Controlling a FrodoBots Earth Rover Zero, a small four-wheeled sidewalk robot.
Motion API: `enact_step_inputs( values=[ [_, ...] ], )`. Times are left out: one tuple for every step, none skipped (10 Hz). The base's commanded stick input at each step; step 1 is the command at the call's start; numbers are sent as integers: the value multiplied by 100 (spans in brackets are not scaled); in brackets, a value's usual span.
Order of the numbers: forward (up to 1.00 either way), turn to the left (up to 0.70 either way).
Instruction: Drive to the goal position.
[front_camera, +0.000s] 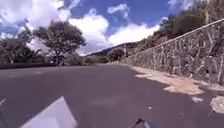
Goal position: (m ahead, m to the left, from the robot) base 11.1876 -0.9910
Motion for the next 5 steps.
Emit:
enact_step_inputs(
  values=[
    [45, 0],
    [45, 0],
    [45, 0],
    [45, 0],
    [45, 0]
  ],
)
